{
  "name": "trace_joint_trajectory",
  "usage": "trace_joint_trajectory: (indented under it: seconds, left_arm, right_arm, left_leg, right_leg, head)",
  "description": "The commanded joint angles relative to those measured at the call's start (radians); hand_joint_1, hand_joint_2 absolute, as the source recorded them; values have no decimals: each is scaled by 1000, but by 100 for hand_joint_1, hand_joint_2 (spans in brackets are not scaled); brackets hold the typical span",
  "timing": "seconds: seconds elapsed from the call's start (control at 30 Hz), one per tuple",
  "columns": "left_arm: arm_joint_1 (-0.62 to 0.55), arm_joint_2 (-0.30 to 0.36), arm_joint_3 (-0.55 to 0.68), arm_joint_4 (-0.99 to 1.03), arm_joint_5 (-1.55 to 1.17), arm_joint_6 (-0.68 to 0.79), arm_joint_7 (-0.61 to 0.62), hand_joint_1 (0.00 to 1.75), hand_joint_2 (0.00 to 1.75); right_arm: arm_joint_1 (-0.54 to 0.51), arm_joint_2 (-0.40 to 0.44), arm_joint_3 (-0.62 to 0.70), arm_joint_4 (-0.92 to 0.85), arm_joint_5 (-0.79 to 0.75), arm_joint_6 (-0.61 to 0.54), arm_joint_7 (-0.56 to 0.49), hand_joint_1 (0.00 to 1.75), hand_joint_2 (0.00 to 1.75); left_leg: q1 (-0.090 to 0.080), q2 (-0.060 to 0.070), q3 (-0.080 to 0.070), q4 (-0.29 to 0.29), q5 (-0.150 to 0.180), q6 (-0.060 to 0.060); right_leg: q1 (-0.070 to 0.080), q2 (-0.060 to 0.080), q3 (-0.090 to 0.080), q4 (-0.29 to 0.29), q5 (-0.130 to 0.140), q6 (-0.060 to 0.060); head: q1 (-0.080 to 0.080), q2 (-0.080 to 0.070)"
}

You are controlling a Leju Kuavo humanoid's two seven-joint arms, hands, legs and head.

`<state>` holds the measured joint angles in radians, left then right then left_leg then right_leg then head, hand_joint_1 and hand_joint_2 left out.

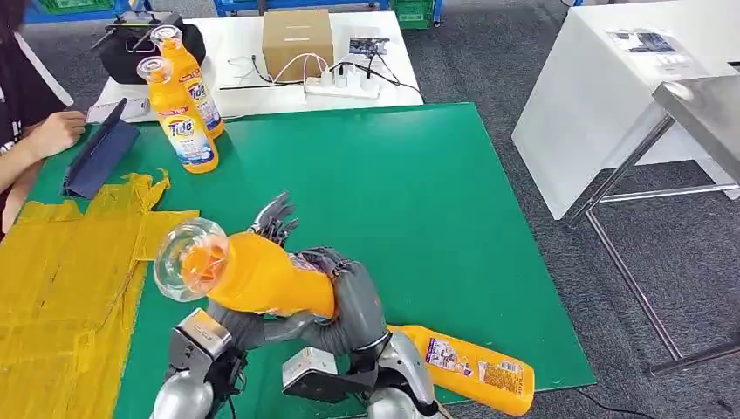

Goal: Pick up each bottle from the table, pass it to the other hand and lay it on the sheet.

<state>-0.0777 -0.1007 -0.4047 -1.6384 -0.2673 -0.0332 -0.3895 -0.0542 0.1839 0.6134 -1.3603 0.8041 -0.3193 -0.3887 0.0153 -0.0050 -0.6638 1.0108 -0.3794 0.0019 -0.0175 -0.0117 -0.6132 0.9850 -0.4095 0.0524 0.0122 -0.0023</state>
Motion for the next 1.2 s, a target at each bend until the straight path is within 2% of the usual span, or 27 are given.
trace_joint_trajectory:
  seconds: [0.03, 0.2, 0.27, 0.4, 0.57, 0.6, 0.63, 0.67, 0.73, 0.77, 0.83, 0.9, 1.03, 1.1, 1.17, 1.2]
  left_arm:
    - [-40, -24, 89, 46, 93, -1, -8, 175, 175]
    - [-38, -12, 73, 19, 107, 0, -15, 175, 175]
    - [-39, -10, 66, 9, 109, 6, -20, 175, 175]
    - [-38, -3, 53, -11, 114, 14, -32, 175, 175]
    - [-37, -1, 50, -17, 109, 21, -38, 175, 175]
    - [-36, 4, 43, -20, 76, 44, -49, 175, 175]
    - [-36, 8, 38, -22, 48, 62, -45, 175, 175]
    - [-36, 14, 38, -27, -2, 102, -40, 175, 175]
    - [-42, 29, 54, -28, -126, 209, -26, 175, 175]
    - [-54, 49, 91, -14, -217, 266, 48, 175, 175]
    - [-73, 85, 170, 27, -387, 327, 129, 175, 175]
    - [-81, 99, 238, 57, -452, 334, 128, 175, 175]
    - [-79, 94, 247, 59, -457, 332, 121, 175, 175]
    - [-74, 101, 255, 61, -569, 365, 169, 175, 175]
    - [-79, 175, 280, 104, -838, 387, 300, 175, 175]
    - [-81, 190, 301, 125, -849, 389, 289, 175, 175]
  right_arm:
    - [-53, -18, 118, 195, -12, -16, -19, 175, 175]
    - [-67, -13, 97, 249, -22, -9, -4, 175, 175]
    - [-73, -8, 86, 277, -27, -1, 0, 175, 175]
    - [-77, 0, 57, 324, -45, 7, 4, 175, 175]
    - [-75, 2, 46, 327, -59, 8, 3, 175, 175]
    - [-72, 7, 25, 330, -85, 14, 5, 77, 175]
    - [-69, 9, 10, 328, -96, 13, 4, 0, 175]
    - [-60, 9, -13, 312, -106, -9, -10, 0, 175]
    - [-37, 6, -53, 259, -127, -28, -13, 0, 175]
    - [-15, -8, -75, 197, -123, -30, -2, 0, 175]
    - [27, -29, -106, 94, -90, -29, 21, 0, 175]
    - [62, -43, -128, 22, -56, -18, 40, 0, 175]
    - [67, -41, -130, 19, -52, -14, 41, 0, 175]
    - [67, -41, -131, 21, -36, -20, 44, 0, 175]
    - [88, -64, -133, -32, 13, -24, 77, 0, 175]
    - [97, -70, -136, -54, 20, -17, 84, 0, 175]
  left_leg:
    - [0, 1, 7, -1, -2, 0]
    - [1, 0, 3, -1, -1, 0]
    - [0, -1, 7, -1, -2, 1]
    - [0, 0, 6, -1, -2, 1]
    - [0, -2, 5, -1, -1, 0]
    - [0, -1, 5, 0, -2, 1]
    - [1, -2, 7, 0, -3, 1]
    - [1, -1, 3, -1, -1, 0]
    - [1, -3, 6, 0, -2, 1]
    - [0, -3, 3, -1, -1, 1]
    - [0, -3, 6, 0, -2, 1]
    - [0, -2, 6, -1, -2, 0]
    - [0, 1, 1, -1, -1, 0]
    - [0, 0, 4, 0, -2, 0]
    - [0, 0, 4, 0, -2, 0]
    - [0, 1, 2, -1, -1, 0]
  right_leg:
    - [1, 1, 7, -1, -2, -3]
    - [1, 0, 3, -1, -1, -1]
    - [0, -1, 8, -1, -3, -3]
    - [1, 0, 6, -1, -2, -3]
    - [1, -2, 5, -1, -2, -2]
    - [1, -1, 5, -1, -2, -2]
    - [1, -2, 7, -1, -3, -3]
    - [1, -2, 3, -1, -1, -2]
    - [1, -3, 7, -1, -4, -3]
    - [0, -3, 3, -1, -2, -2]
    - [0, -3, 6, 0, -3, -3]
    - [0, -2, 6, 0, -3, -3]
    - [1, 2, 1, 0, 0, -2]
    - [0, 0, 3, 0, -2, -2]
    - [0, 0, 3, 0, -2, -2]
    - [0, 1, 0, 0, -1, -1]
  head:
    - [0, 0]
    - [0, 0]
    - [0, 0]
    - [0, 0]
    - [0, 0]
    - [0, 0]
    - [0, 0]
    - [0, 0]
    - [0, 0]
    - [0, 0]
    - [0, 0]
    - [0, 0]
    - [0, 0]
    - [0, 0]
    - [0, 0]
    - [0, 0]
